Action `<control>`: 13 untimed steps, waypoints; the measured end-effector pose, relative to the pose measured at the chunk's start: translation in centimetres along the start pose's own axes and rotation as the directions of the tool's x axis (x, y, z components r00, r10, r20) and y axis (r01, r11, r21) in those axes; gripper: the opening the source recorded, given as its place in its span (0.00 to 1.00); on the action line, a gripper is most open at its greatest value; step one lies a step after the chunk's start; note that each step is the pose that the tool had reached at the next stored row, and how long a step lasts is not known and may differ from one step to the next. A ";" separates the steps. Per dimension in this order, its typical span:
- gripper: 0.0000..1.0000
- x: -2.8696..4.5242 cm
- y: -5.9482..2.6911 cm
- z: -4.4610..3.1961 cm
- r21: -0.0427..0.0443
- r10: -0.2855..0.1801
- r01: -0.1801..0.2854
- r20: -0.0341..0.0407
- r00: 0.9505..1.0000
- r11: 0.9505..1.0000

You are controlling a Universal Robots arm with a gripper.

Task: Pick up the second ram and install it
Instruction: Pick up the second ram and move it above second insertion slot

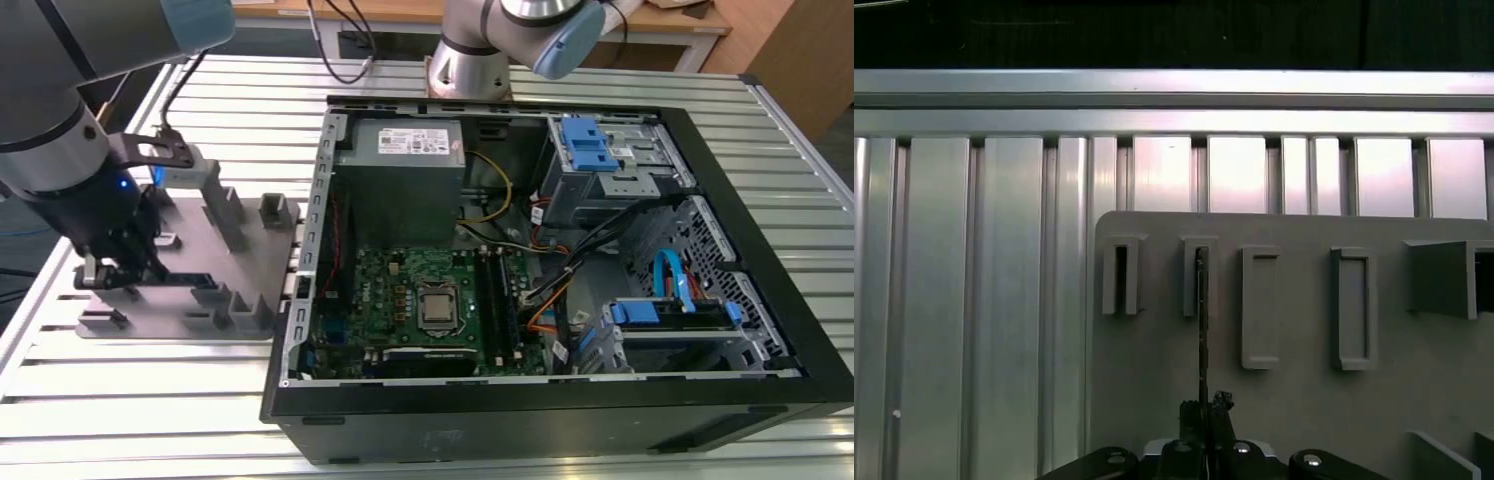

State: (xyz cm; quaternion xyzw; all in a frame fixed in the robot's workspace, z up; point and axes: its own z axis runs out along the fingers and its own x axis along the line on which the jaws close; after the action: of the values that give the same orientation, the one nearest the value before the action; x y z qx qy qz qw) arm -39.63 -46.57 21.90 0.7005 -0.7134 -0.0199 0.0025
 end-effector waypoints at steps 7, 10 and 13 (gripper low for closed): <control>0.14 -0.02 0.03 -0.72 0.000 0.000 0.000 0.000 1.000 1.000; 0.14 -0.02 0.03 -0.98 0.000 0.000 0.000 0.000 1.000 1.000; 0.14 -0.03 0.04 -1.23 0.000 0.000 0.000 0.000 1.000 1.000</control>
State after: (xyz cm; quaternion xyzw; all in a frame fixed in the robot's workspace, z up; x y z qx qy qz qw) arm -39.63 -46.57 23.13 0.7005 -0.7134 -0.0199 0.0025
